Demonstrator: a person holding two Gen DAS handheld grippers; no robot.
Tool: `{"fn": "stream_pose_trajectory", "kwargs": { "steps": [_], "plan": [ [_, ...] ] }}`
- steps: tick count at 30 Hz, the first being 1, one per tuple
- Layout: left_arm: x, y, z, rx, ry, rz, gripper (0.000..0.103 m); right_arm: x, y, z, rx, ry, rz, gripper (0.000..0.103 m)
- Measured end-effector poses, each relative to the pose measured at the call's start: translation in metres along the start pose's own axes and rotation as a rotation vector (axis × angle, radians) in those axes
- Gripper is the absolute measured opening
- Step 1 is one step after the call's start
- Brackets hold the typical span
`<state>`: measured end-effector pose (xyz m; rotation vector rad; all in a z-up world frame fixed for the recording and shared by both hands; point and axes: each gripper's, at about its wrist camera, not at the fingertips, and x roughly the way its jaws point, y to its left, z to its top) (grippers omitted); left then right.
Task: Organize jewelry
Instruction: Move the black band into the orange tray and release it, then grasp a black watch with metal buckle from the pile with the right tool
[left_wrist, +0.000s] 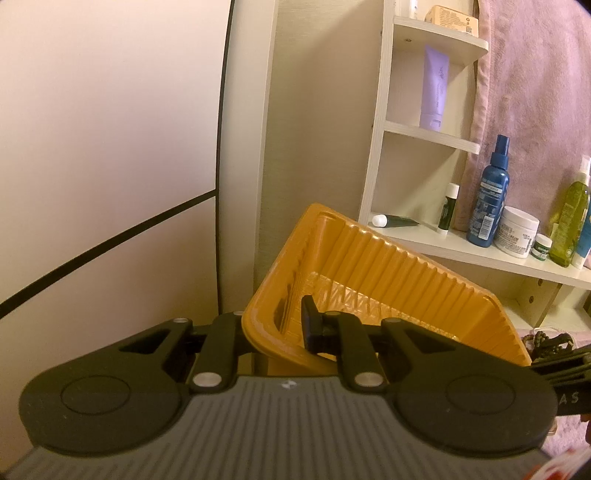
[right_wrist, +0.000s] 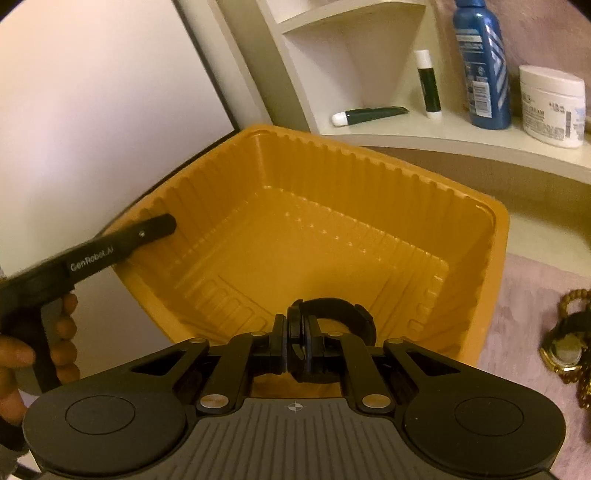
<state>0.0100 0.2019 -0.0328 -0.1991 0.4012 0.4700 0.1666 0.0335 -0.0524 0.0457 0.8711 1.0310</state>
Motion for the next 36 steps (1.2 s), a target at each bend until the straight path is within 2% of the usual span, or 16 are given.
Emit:
{"fn": "stream_pose_trajectory", "kwargs": {
  "steps": [1, 3, 5, 9, 13, 17, 22, 29, 36],
  "plan": [
    [0.0, 0.0, 0.0, -0.001, 0.001, -0.001, 0.014, -0.001, 0.0, 0.0, 0.006, 0.003, -0.001, 0.015],
    [0.0, 0.0, 0.0, 0.003, 0.0, -0.001, 0.014, -0.007, 0.001, -0.001, 0.008, -0.018, 0.0, 0.039],
    [0.0, 0.0, 0.001, 0.005, 0.001, -0.001, 0.014, -0.016, 0.002, -0.002, 0.013, -0.049, -0.008, 0.05],
    [0.001, 0.0, 0.0, 0.003, 0.004, 0.003, 0.014, -0.044, -0.002, -0.006, 0.031, -0.127, -0.004, 0.05],
    [0.002, -0.002, 0.001, 0.005, 0.002, 0.003, 0.014, -0.073, -0.013, -0.015, 0.053, -0.167, -0.028, 0.05],
    [0.002, -0.002, 0.001, 0.007, 0.001, 0.004, 0.014, -0.1, -0.029, -0.028, 0.08, -0.185, -0.085, 0.05],
    [0.002, -0.002, 0.0, 0.005, 0.004, 0.009, 0.014, -0.124, -0.051, -0.046, 0.092, -0.182, -0.196, 0.05],
    [0.003, -0.002, 0.001, 0.009, 0.005, 0.01, 0.014, -0.143, -0.082, -0.056, 0.109, -0.172, -0.294, 0.05],
    [0.004, -0.002, 0.001, 0.011, 0.006, 0.009, 0.014, -0.139, -0.11, -0.035, 0.068, -0.191, -0.367, 0.05]
  ]
}}
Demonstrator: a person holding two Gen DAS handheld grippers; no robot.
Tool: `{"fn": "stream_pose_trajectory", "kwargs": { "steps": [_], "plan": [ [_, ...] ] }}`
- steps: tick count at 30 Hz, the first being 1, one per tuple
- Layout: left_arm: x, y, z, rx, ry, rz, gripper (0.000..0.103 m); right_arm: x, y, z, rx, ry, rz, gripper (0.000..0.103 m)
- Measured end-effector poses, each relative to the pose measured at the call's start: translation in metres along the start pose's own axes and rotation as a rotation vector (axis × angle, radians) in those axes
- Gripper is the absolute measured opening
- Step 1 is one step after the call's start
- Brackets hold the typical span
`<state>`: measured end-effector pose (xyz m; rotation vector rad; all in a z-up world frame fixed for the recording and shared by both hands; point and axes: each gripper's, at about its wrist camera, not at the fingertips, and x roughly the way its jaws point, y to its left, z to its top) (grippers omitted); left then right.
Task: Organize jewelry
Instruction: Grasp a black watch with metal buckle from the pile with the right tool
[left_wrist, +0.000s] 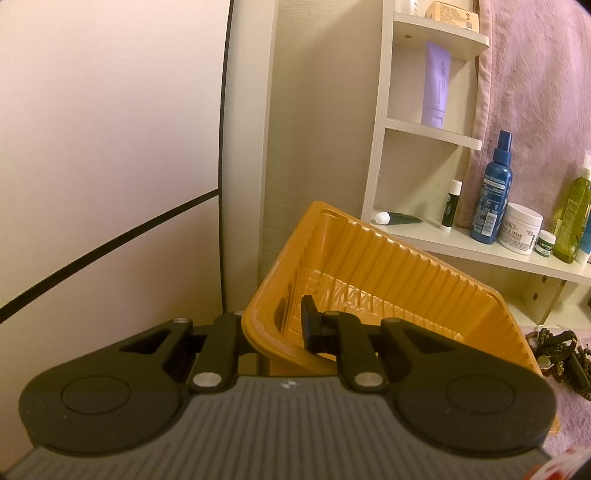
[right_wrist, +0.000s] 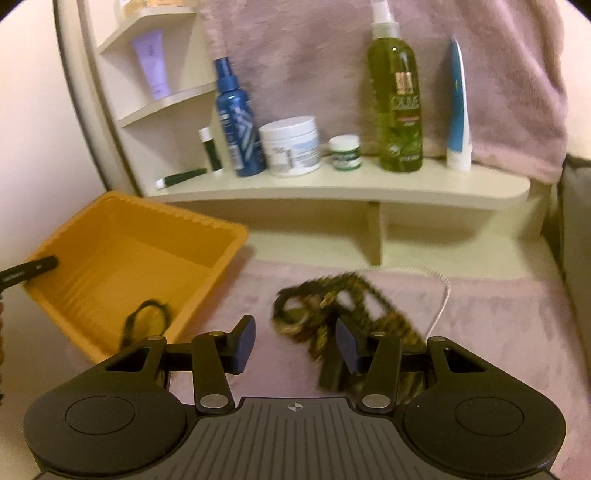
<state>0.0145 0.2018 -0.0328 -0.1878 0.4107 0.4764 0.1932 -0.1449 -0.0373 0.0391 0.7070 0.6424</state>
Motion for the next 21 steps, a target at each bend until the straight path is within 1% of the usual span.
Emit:
{"fn": "stream_pose_trajectory", "kwargs": {
  "steps": [3, 8, 10, 11, 12, 13, 15, 17, 19, 21],
  "plan": [
    [0.0, 0.0, 0.0, 0.001, 0.0, 0.0, 0.014, 0.016, -0.005, 0.01, -0.029, -0.008, -0.004, 0.05],
    [0.002, 0.0, 0.0, 0.001, 0.004, 0.002, 0.014, 0.048, -0.011, 0.017, -0.072, 0.042, 0.004, 0.05],
    [0.002, 0.001, 0.0, 0.002, 0.005, 0.001, 0.014, 0.053, -0.009, 0.016, -0.108, 0.048, 0.009, 0.049],
    [0.002, 0.001, 0.0, 0.002, 0.005, 0.0, 0.014, 0.051, -0.006, 0.015, -0.138, 0.04, 0.019, 0.047],
    [0.002, 0.001, 0.0, 0.003, 0.005, -0.001, 0.014, 0.048, -0.001, 0.013, -0.18, 0.03, 0.041, 0.04],
    [0.003, 0.001, 0.0, 0.002, 0.006, -0.001, 0.014, 0.044, 0.003, 0.011, -0.219, 0.023, 0.052, 0.038],
    [0.003, 0.002, 0.0, -0.001, 0.007, 0.0, 0.014, 0.036, 0.015, 0.003, -0.316, 0.016, 0.07, 0.028],
    [0.003, 0.001, 0.0, -0.003, 0.006, 0.001, 0.014, 0.031, 0.027, -0.006, -0.404, 0.019, 0.081, 0.023],
    [0.003, 0.001, -0.001, -0.004, 0.005, 0.001, 0.014, 0.025, 0.037, -0.018, -0.467, 0.028, 0.098, 0.022],
    [0.002, 0.001, -0.001, -0.002, 0.005, -0.001, 0.014, 0.019, 0.044, -0.03, -0.495, 0.046, 0.122, 0.022]
  ]
}}
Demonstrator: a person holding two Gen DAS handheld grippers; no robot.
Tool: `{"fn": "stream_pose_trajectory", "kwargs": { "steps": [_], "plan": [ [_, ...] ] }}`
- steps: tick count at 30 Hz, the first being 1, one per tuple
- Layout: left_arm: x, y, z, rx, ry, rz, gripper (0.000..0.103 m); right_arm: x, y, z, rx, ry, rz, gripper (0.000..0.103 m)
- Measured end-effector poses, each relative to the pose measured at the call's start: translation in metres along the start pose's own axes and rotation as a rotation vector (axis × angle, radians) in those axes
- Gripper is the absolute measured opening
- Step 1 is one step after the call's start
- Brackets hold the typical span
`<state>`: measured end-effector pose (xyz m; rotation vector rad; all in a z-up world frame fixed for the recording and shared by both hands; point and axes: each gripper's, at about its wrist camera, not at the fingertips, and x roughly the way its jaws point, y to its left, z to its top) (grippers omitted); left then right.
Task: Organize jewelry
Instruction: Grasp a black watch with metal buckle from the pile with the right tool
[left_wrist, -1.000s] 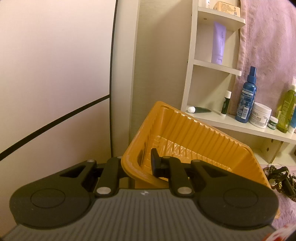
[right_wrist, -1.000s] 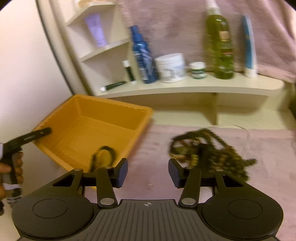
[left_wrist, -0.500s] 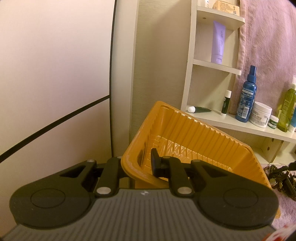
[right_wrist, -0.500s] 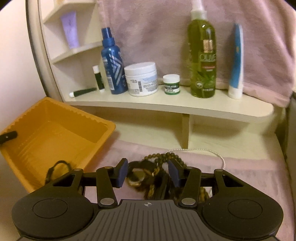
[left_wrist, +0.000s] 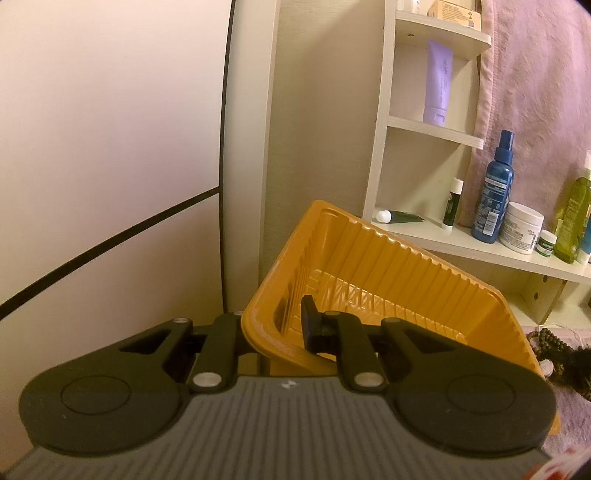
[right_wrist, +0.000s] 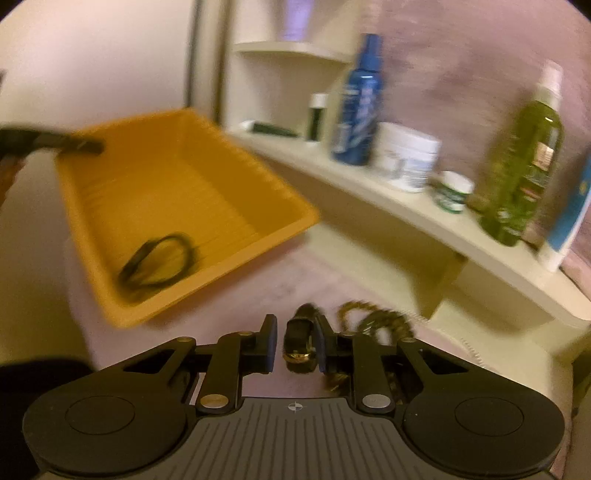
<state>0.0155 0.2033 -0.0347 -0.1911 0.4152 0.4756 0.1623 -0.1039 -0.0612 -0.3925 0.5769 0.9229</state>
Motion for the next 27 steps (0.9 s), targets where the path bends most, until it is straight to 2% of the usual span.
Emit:
{"fn": "stream_pose_trajectory", "kwargs": {
  "steps": [4, 6, 13, 15, 17, 24, 27],
  "plan": [
    [0.001, 0.0, 0.0, -0.001, 0.005, 0.002, 0.014, -0.004, 0.023, -0.011, -0.06, 0.03, 0.027, 0.022],
    [0.001, 0.0, 0.0, -0.002, 0.004, 0.003, 0.014, -0.005, 0.026, -0.015, -0.023, 0.04, 0.03, 0.022],
    [0.0, -0.001, 0.0, 0.0, 0.001, 0.004, 0.014, -0.02, -0.014, -0.013, 0.443, -0.025, -0.006, 0.022],
    [0.001, -0.002, 0.0, 0.001, 0.001, 0.005, 0.014, -0.012, -0.022, -0.011, 0.533, 0.013, -0.076, 0.022],
    [0.0, -0.002, 0.0, 0.001, 0.0, 0.005, 0.014, -0.003, -0.026, -0.011, 0.582, 0.034, -0.107, 0.022],
    [-0.001, -0.002, 0.0, -0.002, 0.001, 0.005, 0.014, 0.019, -0.023, 0.003, 0.596, 0.079, -0.151, 0.022],
    [-0.001, -0.001, 0.0, -0.001, 0.0, 0.003, 0.014, 0.023, -0.018, 0.013, 0.57, 0.064, -0.143, 0.024]
  ]
}}
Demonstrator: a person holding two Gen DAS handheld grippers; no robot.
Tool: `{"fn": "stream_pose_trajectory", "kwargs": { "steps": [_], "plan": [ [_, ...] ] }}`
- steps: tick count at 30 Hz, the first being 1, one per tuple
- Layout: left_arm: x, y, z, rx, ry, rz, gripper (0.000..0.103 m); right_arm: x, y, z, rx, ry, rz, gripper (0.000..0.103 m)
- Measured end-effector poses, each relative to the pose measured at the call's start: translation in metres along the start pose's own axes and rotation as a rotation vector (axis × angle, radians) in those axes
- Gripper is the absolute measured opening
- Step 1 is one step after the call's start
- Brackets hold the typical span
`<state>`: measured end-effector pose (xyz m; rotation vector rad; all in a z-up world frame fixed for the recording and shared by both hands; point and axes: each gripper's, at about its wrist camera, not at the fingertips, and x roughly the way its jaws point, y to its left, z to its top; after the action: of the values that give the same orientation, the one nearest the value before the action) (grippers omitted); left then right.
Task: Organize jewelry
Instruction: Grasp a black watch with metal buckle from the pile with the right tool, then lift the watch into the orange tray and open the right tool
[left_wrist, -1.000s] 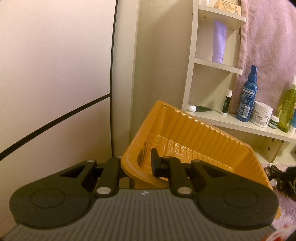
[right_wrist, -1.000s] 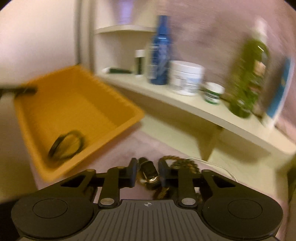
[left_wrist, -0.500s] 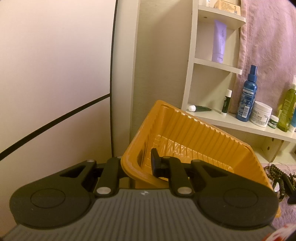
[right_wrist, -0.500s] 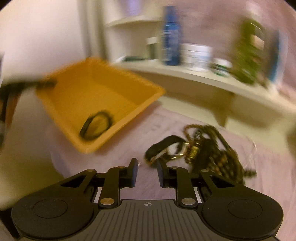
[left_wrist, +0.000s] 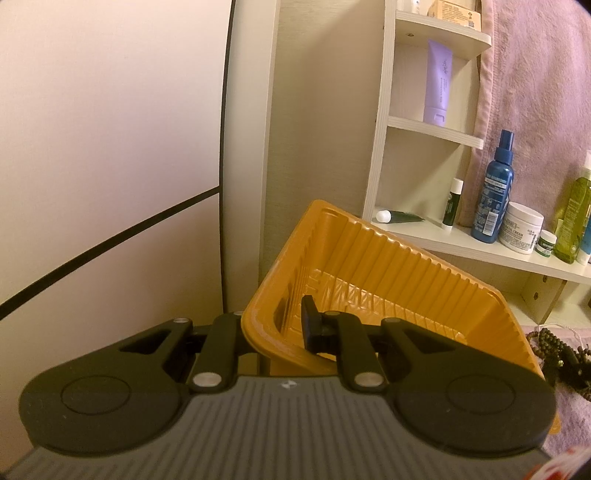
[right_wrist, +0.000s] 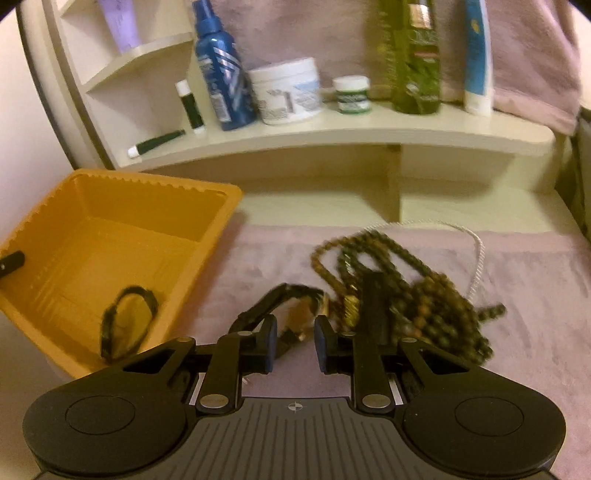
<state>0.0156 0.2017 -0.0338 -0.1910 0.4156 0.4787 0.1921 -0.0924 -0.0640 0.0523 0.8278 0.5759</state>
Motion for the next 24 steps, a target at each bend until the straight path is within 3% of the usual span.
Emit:
{"fn": "stream_pose_trajectory", "kwargs": {
  "steps": [6, 8, 12, 19, 24],
  "plan": [
    [-0.001, 0.0, 0.0, -0.005, 0.001, 0.002, 0.014, 0.012, 0.027, 0.009, -0.138, -0.034, -0.024, 0.036],
    [-0.001, 0.0, 0.0, -0.008, 0.002, 0.0, 0.014, 0.012, 0.025, 0.007, -0.13, -0.031, -0.066, 0.037],
    [-0.002, 0.001, 0.0, -0.009, 0.002, -0.001, 0.014, -0.001, 0.012, -0.006, -0.048, -0.046, -0.051, 0.043],
    [-0.002, 0.0, 0.0, -0.013, 0.002, 0.001, 0.014, -0.014, -0.007, -0.019, 0.153, -0.023, -0.002, 0.043],
    [-0.002, 0.0, -0.001, -0.012, 0.003, 0.001, 0.014, -0.006, 0.007, -0.015, 0.039, 0.013, -0.041, 0.043]
  ]
}}
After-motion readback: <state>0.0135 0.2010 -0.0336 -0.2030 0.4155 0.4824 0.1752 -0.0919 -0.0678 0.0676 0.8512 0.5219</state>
